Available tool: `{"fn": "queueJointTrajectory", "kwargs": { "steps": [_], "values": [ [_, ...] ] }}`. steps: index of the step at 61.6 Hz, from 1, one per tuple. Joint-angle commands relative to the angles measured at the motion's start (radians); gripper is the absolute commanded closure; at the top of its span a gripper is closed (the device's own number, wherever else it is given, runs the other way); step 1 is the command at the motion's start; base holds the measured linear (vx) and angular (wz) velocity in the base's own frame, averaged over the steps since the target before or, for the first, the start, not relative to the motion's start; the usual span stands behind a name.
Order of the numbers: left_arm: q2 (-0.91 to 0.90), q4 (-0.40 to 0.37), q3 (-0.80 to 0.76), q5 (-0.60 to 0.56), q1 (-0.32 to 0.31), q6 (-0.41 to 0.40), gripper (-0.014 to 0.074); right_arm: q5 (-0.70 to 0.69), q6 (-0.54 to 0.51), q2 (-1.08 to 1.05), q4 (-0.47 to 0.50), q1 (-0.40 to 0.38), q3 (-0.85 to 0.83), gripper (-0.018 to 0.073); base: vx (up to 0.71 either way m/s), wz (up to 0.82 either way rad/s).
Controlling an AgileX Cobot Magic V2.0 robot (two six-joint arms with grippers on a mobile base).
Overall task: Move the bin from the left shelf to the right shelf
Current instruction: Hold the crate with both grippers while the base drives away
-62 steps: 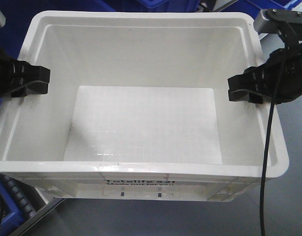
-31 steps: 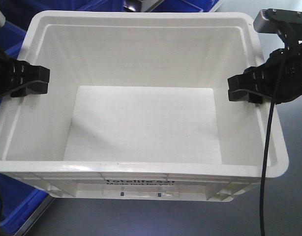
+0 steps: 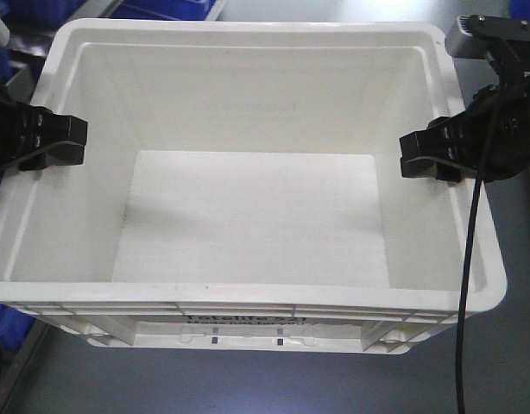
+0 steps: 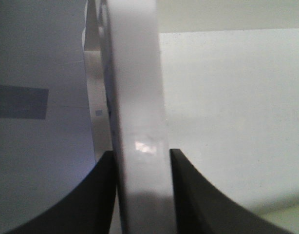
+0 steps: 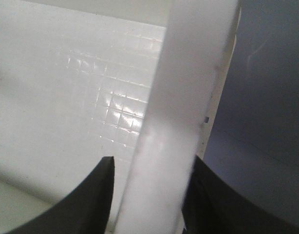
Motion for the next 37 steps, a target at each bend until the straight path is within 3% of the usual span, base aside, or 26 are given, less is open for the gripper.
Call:
{"fn": "queueJointTrajectory", "kwargs": {
  "steps": [1,20,37],
  "values": [
    [-0.044,-0.044,-0.035,-0.087,-0.005,0.046,0.0604,-0.071,-0.016,-0.034,-0.009,-0.005,-0.033,0.0564,0.22,-0.86],
    [-0.044,-0.044,-0.035,-0.087,-0.005,0.046,0.0604,-0.071,-0.016,-0.034,-0.009,-0.005,-0.033,0.0564,0.24,-0.77],
    [-0.044,-0.044,-0.035,-0.088,-0.005,0.046,0.0604,-0.071,-0.016,-0.034,-0.009,-0.005,-0.033,0.0564,0.27,-0.50]
  ]
}}
